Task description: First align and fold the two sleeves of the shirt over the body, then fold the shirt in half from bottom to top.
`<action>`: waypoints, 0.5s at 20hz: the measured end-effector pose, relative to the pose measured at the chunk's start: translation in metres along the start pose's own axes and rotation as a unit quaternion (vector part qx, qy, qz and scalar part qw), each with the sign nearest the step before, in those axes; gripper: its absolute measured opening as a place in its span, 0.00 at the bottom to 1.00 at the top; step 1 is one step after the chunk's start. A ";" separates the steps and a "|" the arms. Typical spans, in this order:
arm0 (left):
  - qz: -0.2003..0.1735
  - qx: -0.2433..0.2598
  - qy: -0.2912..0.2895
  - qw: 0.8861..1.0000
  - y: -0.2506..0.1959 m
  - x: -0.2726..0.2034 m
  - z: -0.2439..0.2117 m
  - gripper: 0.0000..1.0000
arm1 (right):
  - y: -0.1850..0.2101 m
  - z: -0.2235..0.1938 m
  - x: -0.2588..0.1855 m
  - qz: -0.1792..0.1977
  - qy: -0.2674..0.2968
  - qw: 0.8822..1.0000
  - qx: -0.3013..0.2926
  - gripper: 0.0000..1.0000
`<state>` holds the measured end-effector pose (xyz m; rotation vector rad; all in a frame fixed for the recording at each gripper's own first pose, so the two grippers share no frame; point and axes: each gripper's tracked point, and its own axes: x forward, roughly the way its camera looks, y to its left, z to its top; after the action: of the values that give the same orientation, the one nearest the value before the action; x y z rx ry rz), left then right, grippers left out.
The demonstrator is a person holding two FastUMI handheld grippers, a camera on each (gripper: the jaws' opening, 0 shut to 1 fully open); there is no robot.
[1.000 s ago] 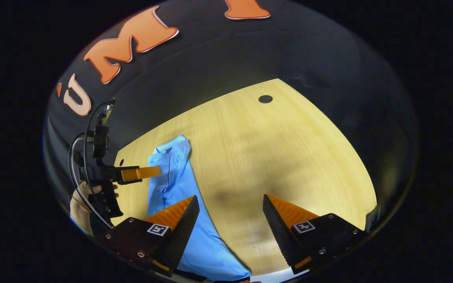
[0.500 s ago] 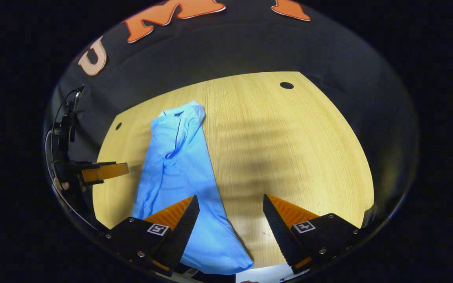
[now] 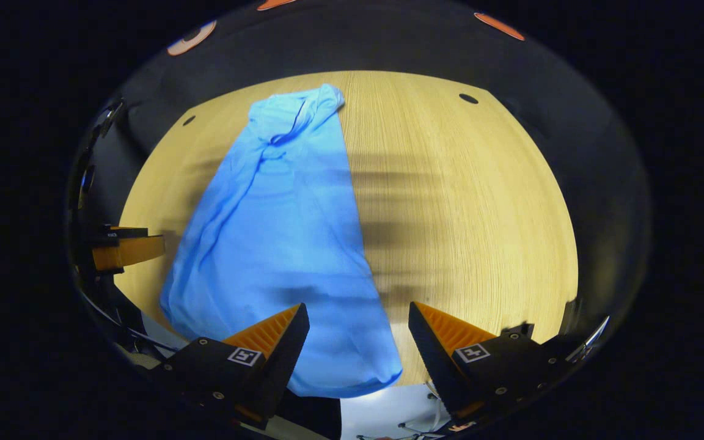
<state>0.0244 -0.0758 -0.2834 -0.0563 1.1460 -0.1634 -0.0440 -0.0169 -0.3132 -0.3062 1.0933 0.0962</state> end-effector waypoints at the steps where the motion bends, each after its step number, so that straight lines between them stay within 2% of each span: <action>1: -0.005 -0.009 0.013 1.000 0.000 0.000 -0.012 1.00 | 0.000 -0.013 0.001 -0.001 0.012 1.000 -0.005 0.99; 6: 0.003 -0.016 0.042 0.999 0.002 0.009 -0.056 1.00 | -0.006 -0.065 0.007 -0.015 0.060 0.998 0.000 0.99; 10: 0.012 -0.015 0.068 0.997 0.005 0.019 -0.079 1.00 | 0.002 -0.085 0.016 -0.013 0.080 0.997 0.013 0.99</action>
<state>-0.0392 -0.0707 -0.3337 -0.0583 1.2849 -0.1307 -0.1100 -0.0410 -0.3635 -0.3072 1.2481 0.0349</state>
